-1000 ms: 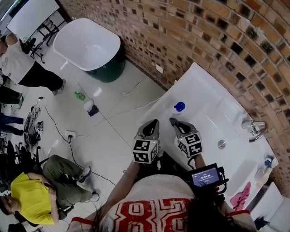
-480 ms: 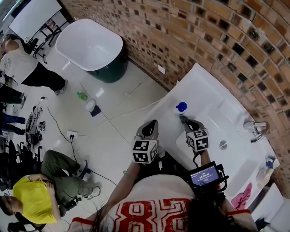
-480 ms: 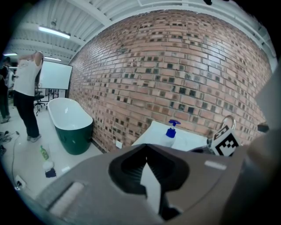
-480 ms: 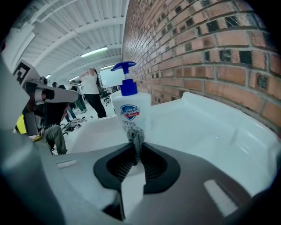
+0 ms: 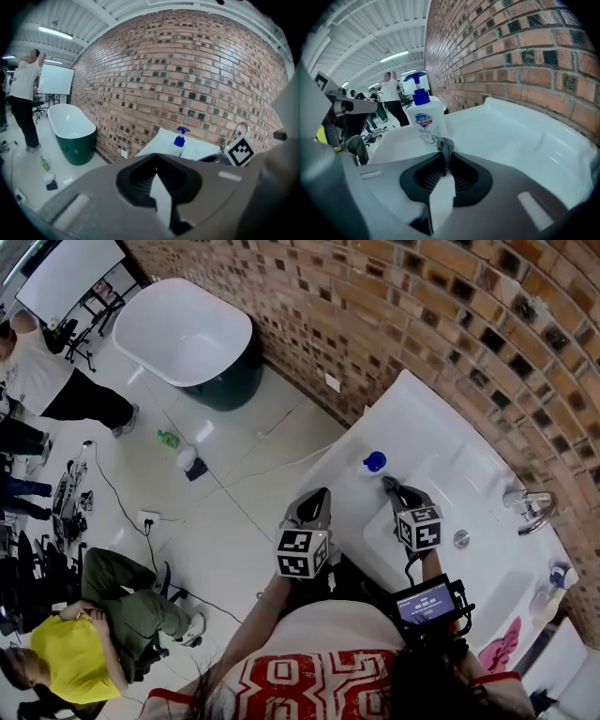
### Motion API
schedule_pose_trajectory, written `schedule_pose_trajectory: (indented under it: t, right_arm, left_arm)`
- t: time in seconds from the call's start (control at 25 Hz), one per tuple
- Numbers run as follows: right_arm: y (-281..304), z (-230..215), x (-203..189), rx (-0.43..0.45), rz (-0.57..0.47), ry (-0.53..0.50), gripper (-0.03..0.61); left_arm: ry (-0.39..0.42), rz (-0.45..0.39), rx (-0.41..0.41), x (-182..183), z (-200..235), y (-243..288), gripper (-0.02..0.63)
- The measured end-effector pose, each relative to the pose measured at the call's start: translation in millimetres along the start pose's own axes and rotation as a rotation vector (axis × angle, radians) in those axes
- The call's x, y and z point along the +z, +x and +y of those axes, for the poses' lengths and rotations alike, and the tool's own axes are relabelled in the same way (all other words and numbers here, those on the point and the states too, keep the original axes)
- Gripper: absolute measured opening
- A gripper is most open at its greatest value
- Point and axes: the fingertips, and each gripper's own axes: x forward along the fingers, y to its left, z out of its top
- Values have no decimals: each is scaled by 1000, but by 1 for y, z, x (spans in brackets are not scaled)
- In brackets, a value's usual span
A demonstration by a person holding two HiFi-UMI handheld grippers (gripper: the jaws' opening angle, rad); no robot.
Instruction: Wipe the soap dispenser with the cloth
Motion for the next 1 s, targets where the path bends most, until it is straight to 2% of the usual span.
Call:
schedule_pose_trajectory:
  t: [0.24, 0.36, 0.76, 1.0]
  right_arm:
    - [11, 61, 4, 130, 5, -95, 48]
    - [23, 76, 1, 155, 36, -162, 48]
    - [24, 54, 5, 124, 59, -156, 48]
    - [20, 25, -5, 69, 60, -85, 48]
  left_arm:
    - [-2, 6, -4, -2, 0, 3, 3]
    - [2, 11, -11, -3, -1, 3, 3]
    - [-15, 0, 16, 0, 13, -2, 3]
    - [-15, -4, 12, 2, 15, 1, 3]
